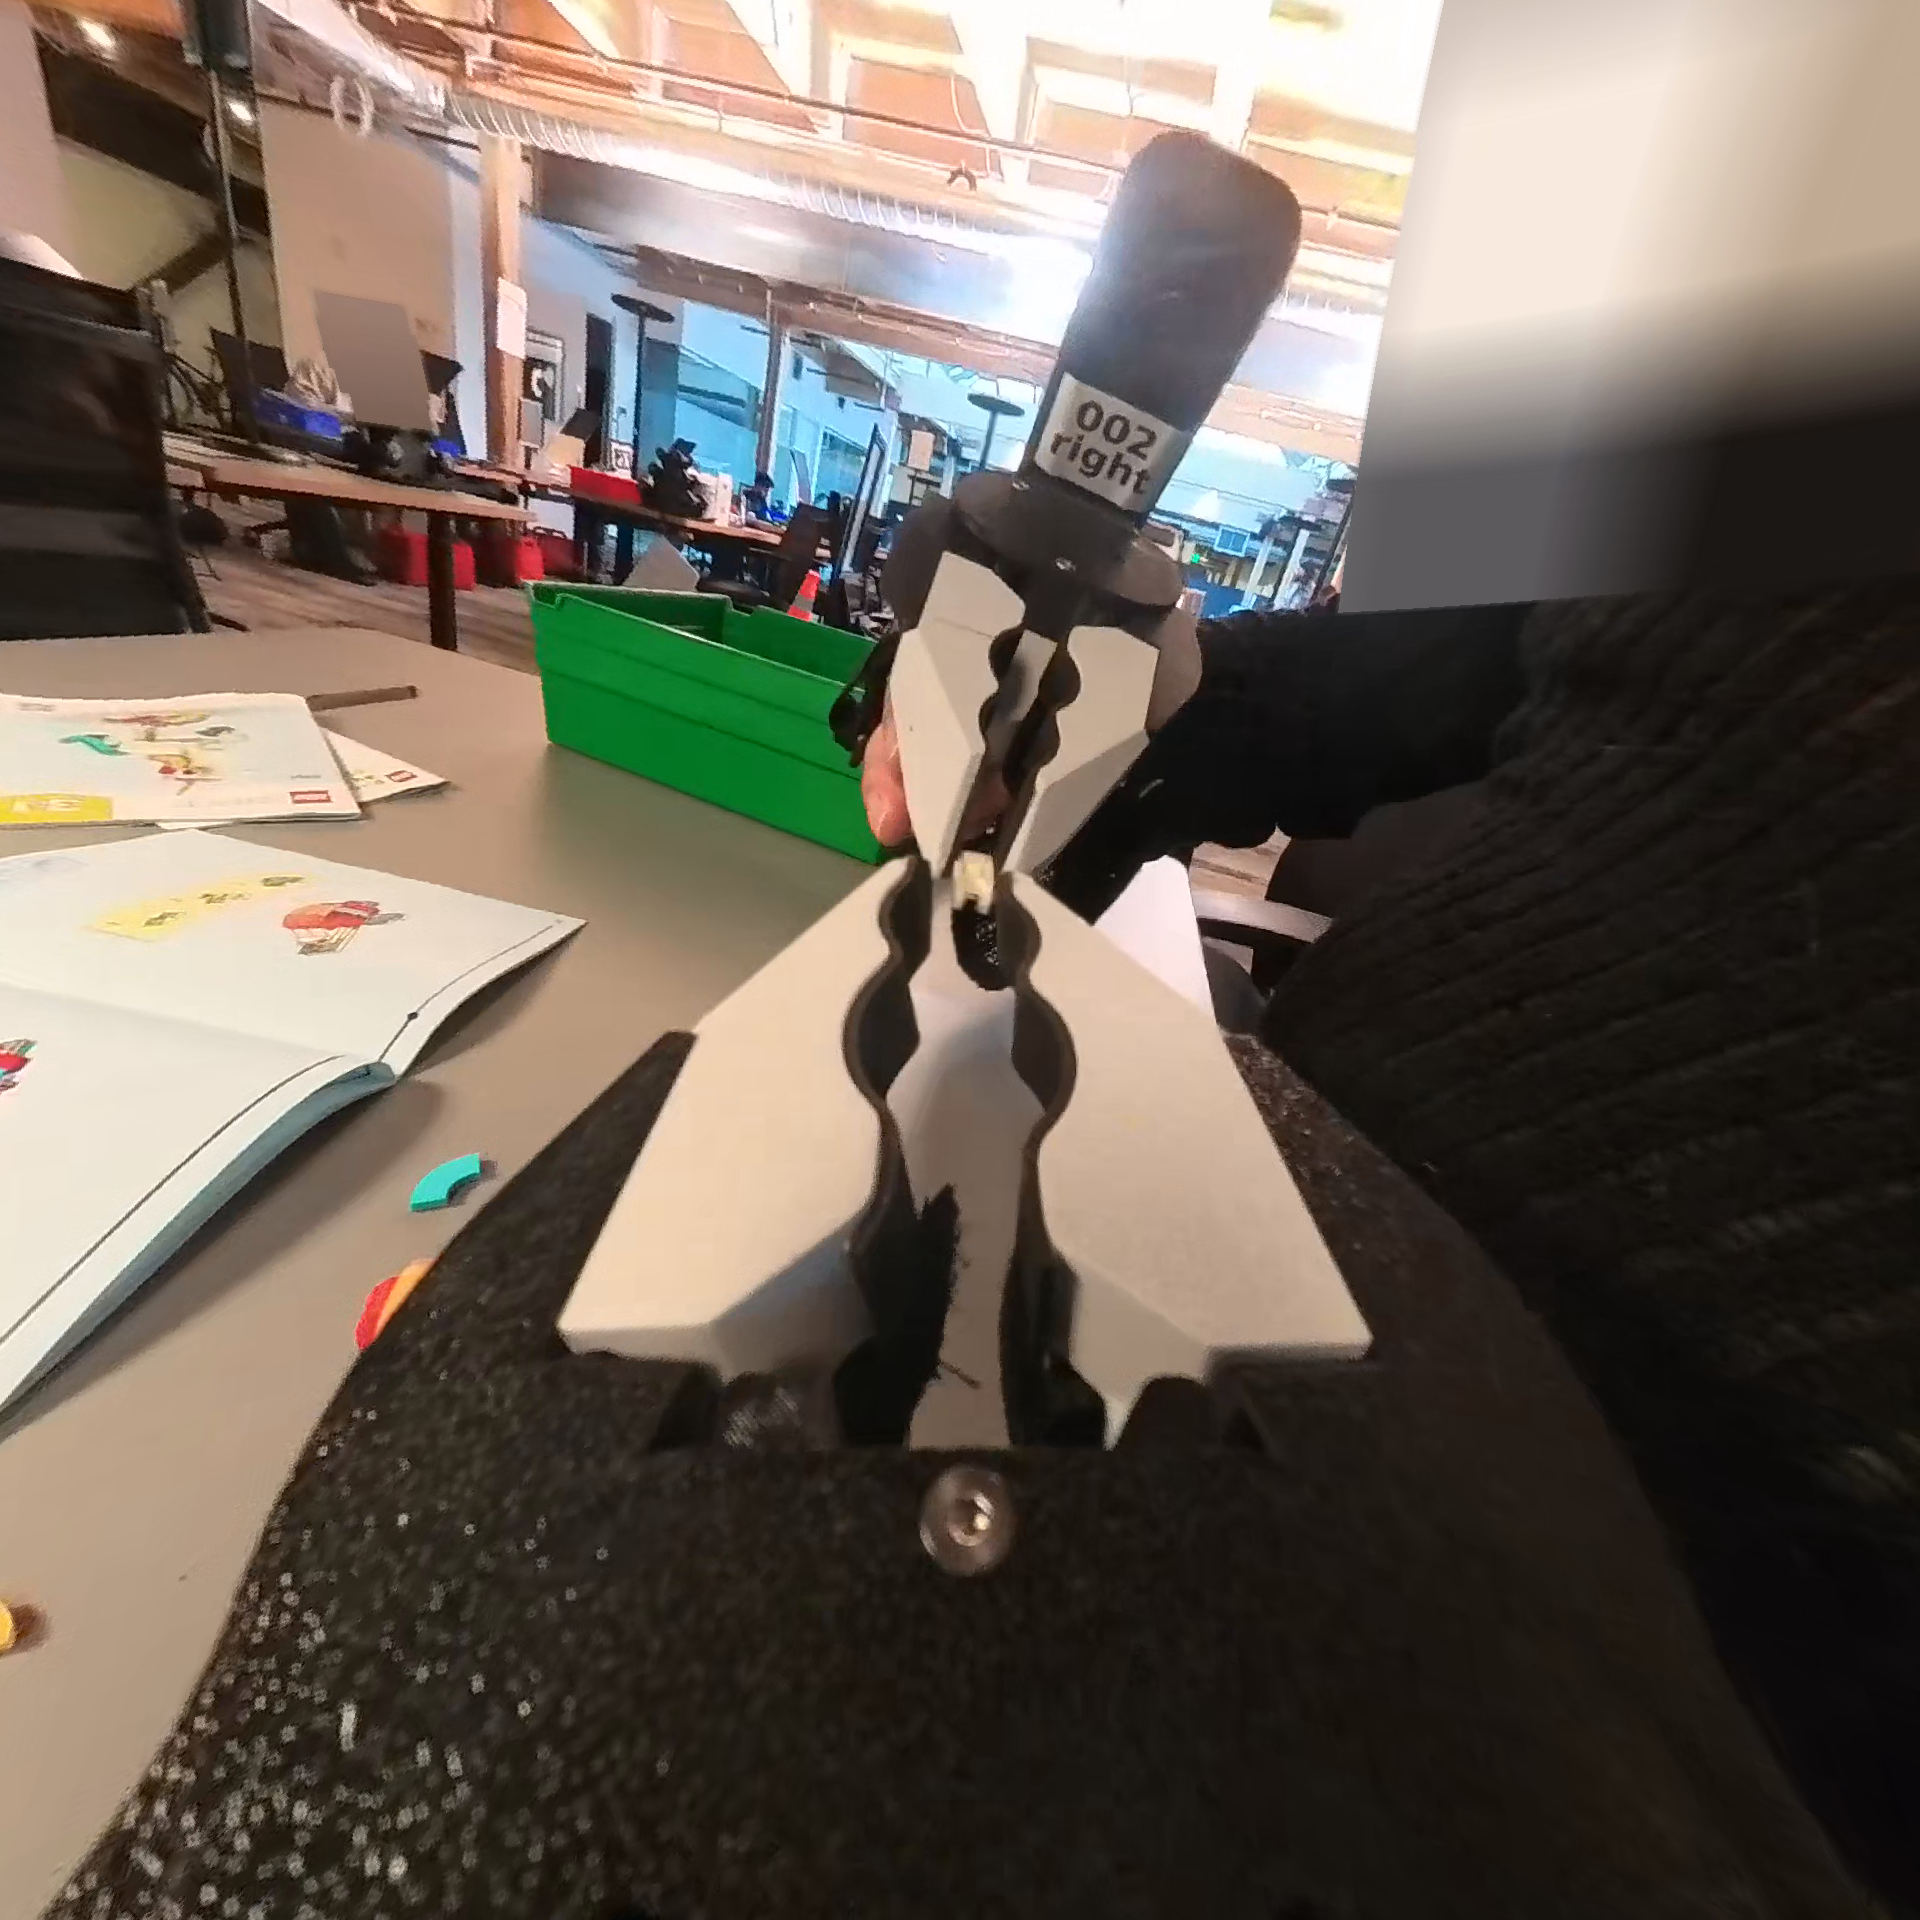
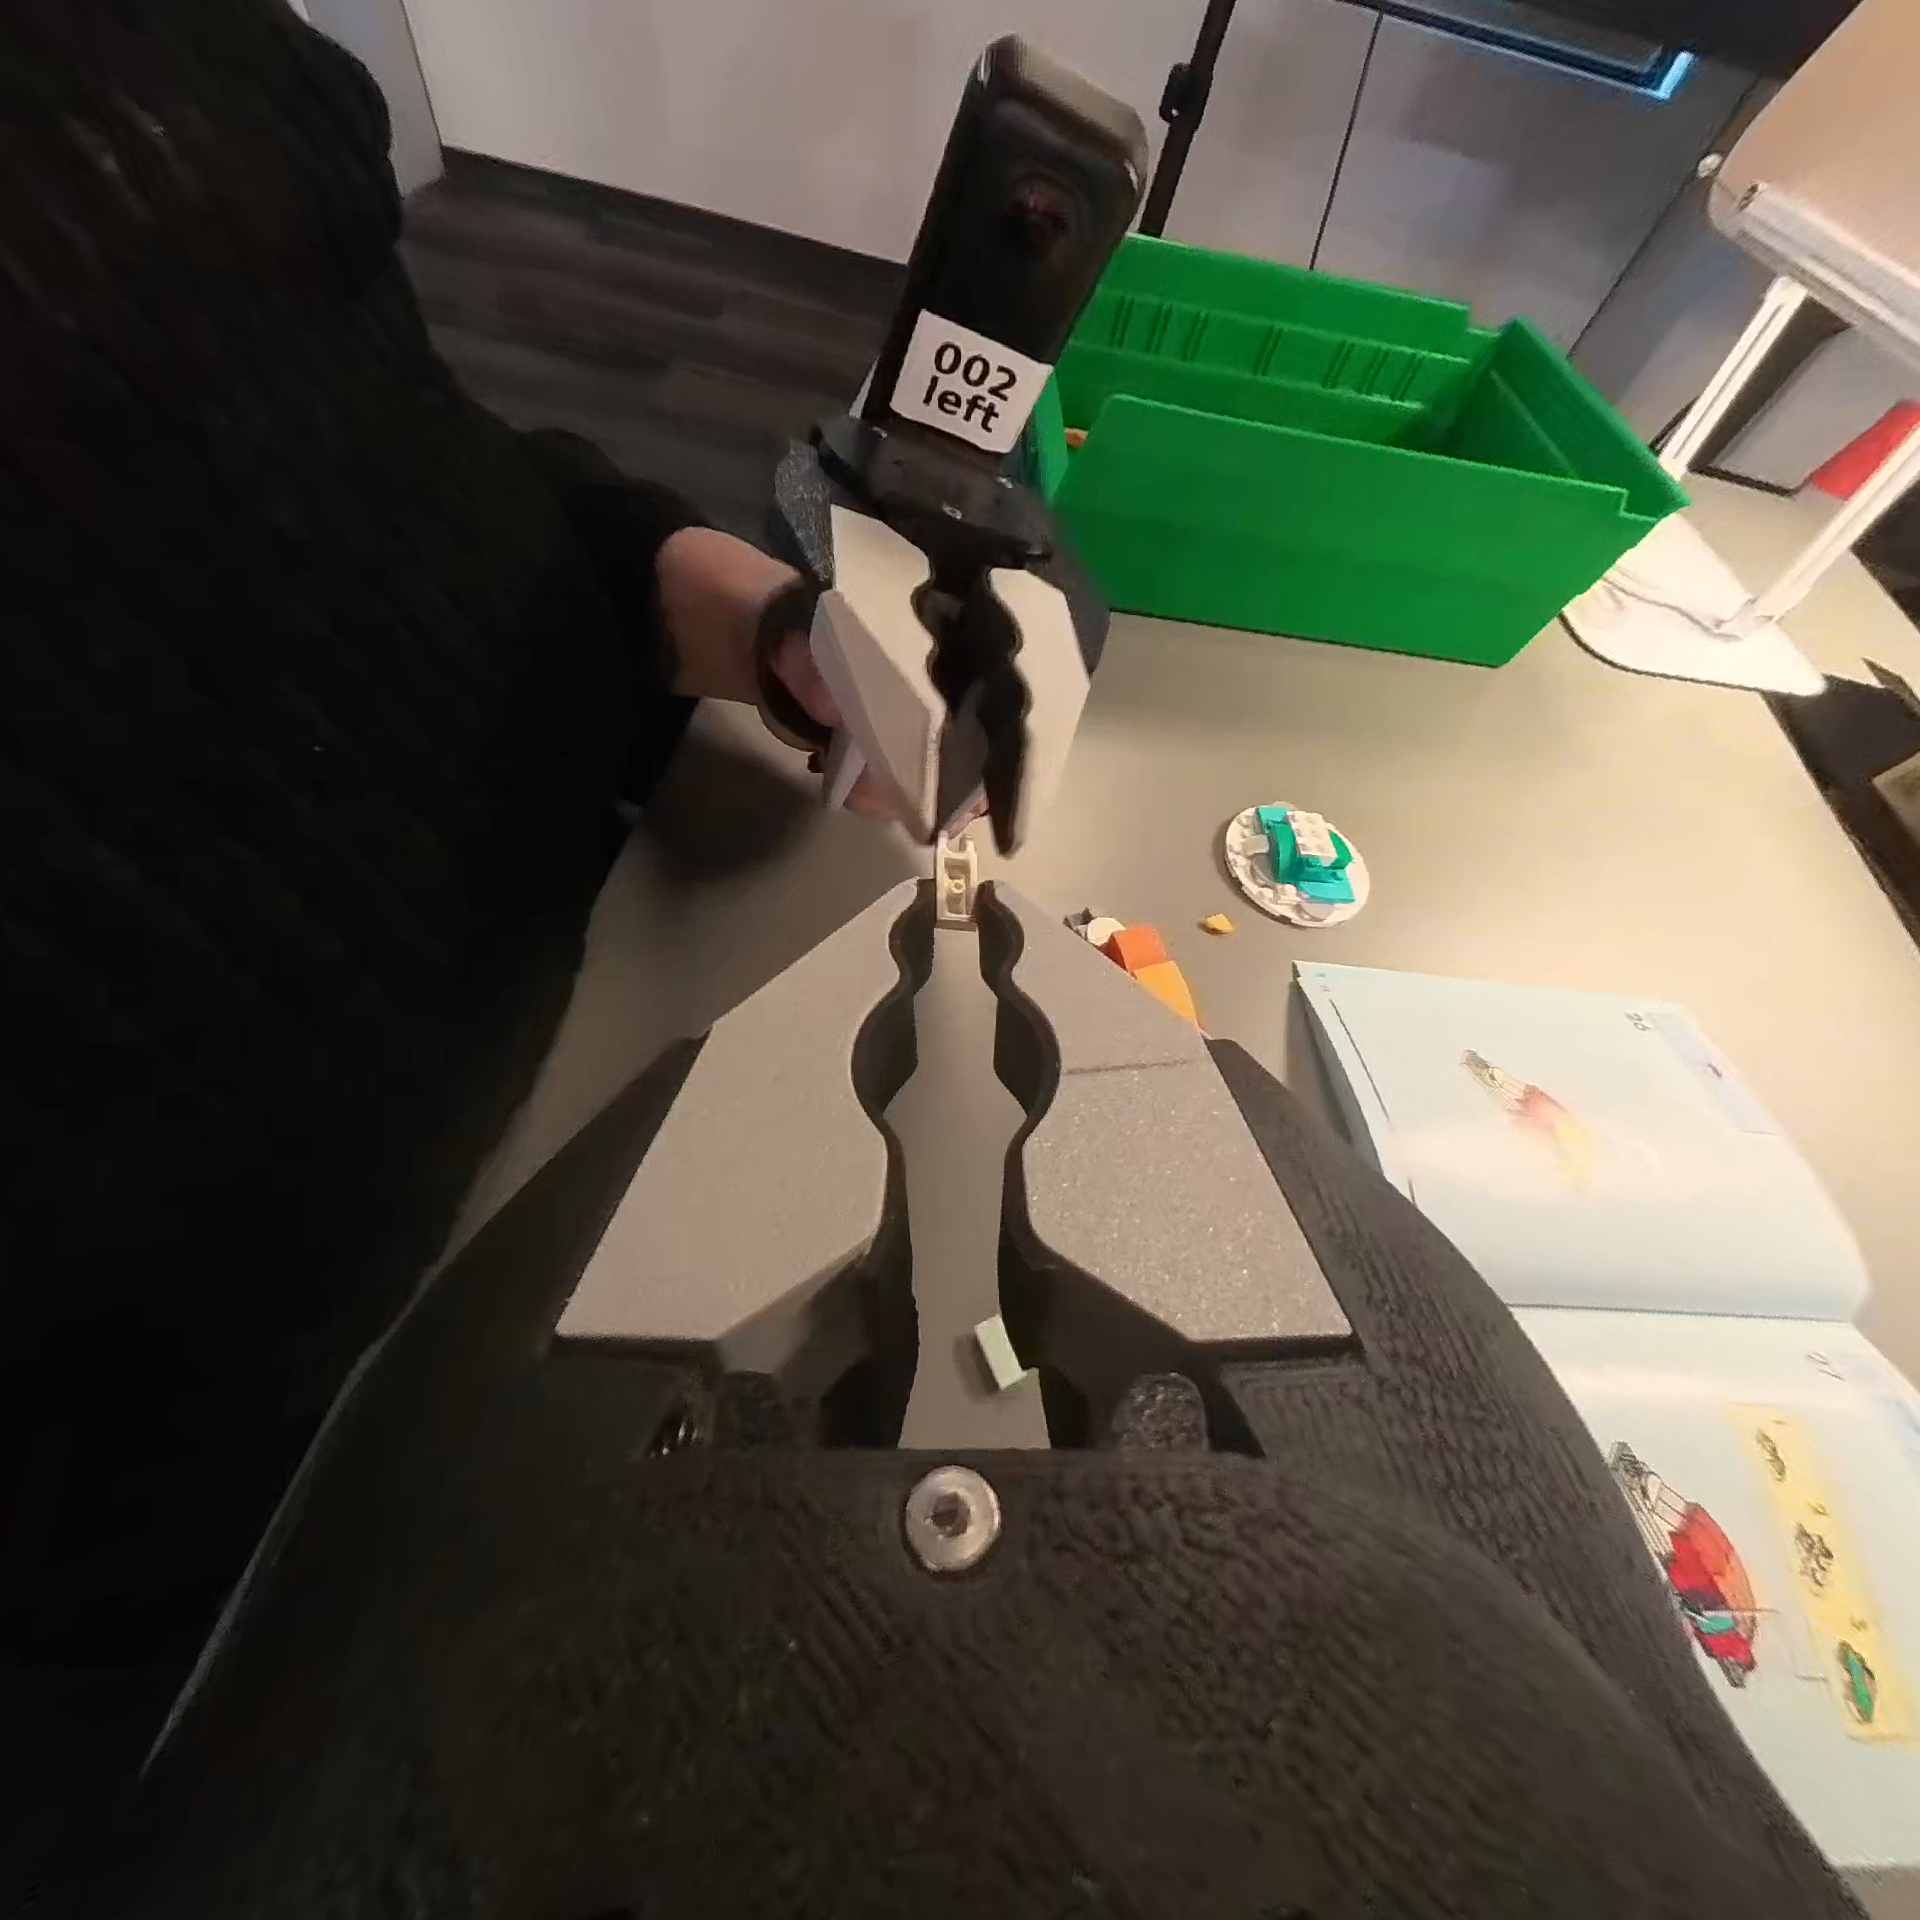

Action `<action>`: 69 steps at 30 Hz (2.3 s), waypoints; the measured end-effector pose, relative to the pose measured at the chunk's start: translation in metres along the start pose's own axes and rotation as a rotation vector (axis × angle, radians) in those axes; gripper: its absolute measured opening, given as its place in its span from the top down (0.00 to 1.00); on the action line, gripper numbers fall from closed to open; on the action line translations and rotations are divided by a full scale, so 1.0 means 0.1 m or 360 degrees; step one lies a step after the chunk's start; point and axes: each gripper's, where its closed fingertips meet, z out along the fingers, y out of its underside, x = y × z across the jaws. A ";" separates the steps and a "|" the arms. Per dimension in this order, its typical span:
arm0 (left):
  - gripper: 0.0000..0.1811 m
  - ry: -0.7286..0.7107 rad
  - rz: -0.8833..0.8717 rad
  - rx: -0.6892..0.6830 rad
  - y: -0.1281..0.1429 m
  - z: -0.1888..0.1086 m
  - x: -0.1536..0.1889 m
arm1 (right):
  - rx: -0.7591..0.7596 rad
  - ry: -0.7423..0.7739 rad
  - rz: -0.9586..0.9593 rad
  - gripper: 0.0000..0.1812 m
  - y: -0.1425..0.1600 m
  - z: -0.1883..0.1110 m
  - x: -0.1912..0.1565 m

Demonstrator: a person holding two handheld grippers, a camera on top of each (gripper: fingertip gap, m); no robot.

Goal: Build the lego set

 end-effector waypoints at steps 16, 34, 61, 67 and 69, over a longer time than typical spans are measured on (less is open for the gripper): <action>0.98 -0.0070 0.0092 -0.0134 0.12 0.01 -0.08 | -0.0086 -0.0082 0.0026 0.96 0.16 -0.03 0.04; 0.98 -0.0036 -0.0079 -0.0491 0.56 -0.10 -0.21 | -0.0931 -0.0374 0.0089 0.94 1.44 -0.11 0.12; 0.98 0.0720 -0.0007 -0.0578 0.40 -0.06 0.17 | -0.0381 -0.0537 -0.0654 0.97 0.27 0.09 -0.30; 0.98 0.0833 -0.0038 -0.0528 0.37 -0.10 0.26 | -0.0381 -0.0547 -0.0770 0.97 0.24 0.10 -0.34; 0.98 0.0838 -0.0047 -0.0527 0.37 -0.10 0.26 | -0.0394 -0.0536 -0.0825 0.97 0.23 0.11 -0.34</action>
